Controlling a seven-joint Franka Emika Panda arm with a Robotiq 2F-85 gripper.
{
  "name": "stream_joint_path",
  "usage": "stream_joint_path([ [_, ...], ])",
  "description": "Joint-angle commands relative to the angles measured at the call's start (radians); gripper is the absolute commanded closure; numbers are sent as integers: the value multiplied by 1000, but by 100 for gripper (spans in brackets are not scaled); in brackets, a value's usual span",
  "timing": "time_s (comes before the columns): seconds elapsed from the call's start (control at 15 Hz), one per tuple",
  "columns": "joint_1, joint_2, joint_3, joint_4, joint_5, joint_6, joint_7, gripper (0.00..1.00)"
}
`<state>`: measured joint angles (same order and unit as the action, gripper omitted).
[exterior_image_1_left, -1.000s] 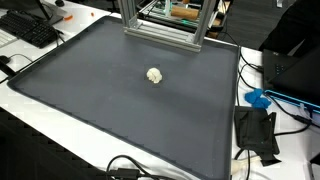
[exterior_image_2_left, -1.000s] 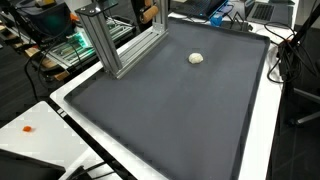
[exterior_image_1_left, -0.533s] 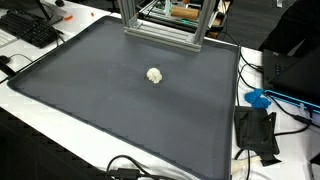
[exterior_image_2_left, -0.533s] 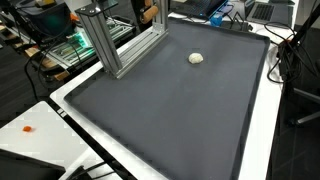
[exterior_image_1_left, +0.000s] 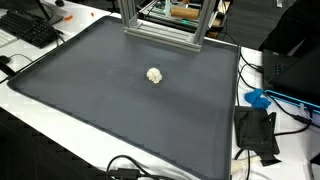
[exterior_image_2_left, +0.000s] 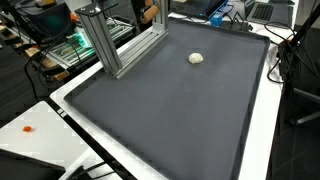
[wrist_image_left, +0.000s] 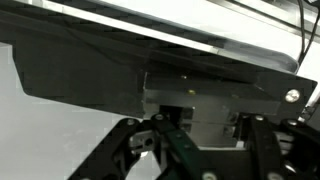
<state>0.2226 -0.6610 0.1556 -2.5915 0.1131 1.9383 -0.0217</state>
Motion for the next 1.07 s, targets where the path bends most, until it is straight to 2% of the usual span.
stream_joint_path([
  [0.0, -20, -3, -19, -20, -35, -36, -32, 69],
  [0.47, -32, 2, -41, 60, -42, -76, -43, 69],
  [0.73, -48, 45, -59, 136, -55, -99, -67, 69],
  [1.0, -42, 88, -77, 147, -29, -149, -110, 69],
])
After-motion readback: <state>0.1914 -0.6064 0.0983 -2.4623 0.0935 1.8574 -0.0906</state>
